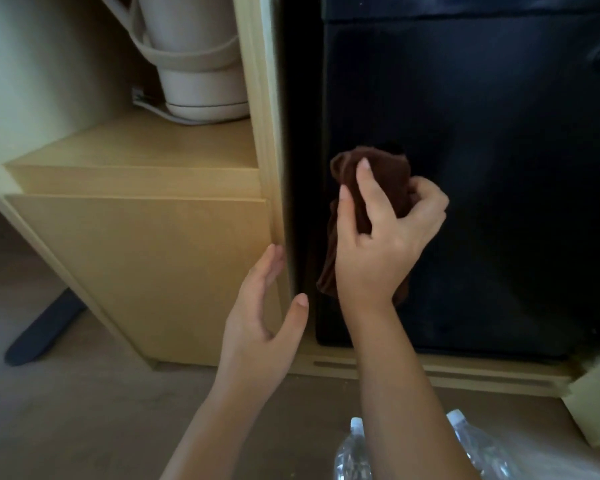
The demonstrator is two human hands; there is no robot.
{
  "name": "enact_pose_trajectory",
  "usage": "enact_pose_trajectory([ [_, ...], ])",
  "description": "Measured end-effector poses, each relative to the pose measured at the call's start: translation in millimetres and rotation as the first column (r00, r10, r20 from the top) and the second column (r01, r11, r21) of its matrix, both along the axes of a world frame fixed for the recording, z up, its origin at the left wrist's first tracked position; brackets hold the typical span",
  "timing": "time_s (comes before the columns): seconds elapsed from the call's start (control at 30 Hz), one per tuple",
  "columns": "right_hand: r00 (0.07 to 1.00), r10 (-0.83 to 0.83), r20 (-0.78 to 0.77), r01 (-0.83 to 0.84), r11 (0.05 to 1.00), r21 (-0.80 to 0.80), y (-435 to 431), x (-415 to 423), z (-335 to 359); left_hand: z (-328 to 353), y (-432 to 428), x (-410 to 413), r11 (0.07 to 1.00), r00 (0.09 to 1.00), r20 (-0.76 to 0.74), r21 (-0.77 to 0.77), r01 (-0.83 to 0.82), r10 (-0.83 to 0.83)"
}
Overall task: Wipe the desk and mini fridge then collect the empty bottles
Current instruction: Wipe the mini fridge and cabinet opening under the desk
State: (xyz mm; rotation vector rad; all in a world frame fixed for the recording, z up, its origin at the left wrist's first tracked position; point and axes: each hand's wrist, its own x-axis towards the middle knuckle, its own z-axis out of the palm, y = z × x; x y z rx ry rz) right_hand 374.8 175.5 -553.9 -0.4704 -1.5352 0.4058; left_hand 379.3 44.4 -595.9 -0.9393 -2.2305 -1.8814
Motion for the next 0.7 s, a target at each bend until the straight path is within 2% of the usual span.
enact_pose_trajectory([
  [0.07,0.999,0.0,0.033,-0.001,0.999,0.041,-2,0,-17,-3,-4,0,1.0,1.0,0.015,0.018,0.017,-0.017],
  [0.17,0.981,0.071,0.182,-0.086,0.993,0.077,-7,3,-62,-8,-9,3,1.0,0.999,0.038,0.018,0.021,-0.022],
  [0.3,0.895,0.167,0.413,-0.172,0.985,-0.026,-16,16,-138,-18,-14,5,1.0,0.998,0.057,-0.007,0.022,-0.021],
  [0.37,0.858,0.218,0.466,-0.184,0.976,-0.117,-18,21,-166,-22,-16,6,1.0,0.998,0.068,-0.002,0.016,-0.016],
  [0.5,0.85,0.242,0.467,-0.203,0.97,-0.133,-16,28,-176,-29,-15,7,1.0,0.996,0.091,0.009,0.005,-0.006],
  [0.63,0.93,0.238,0.28,-0.195,0.966,-0.172,0,32,-143,-36,-6,10,0.999,0.993,0.118,-0.032,0.02,-0.017],
  [0.7,0.94,0.24,0.244,-0.194,0.961,-0.198,4,32,-136,-42,0,10,0.998,0.99,0.141,-0.058,0.022,-0.013],
])
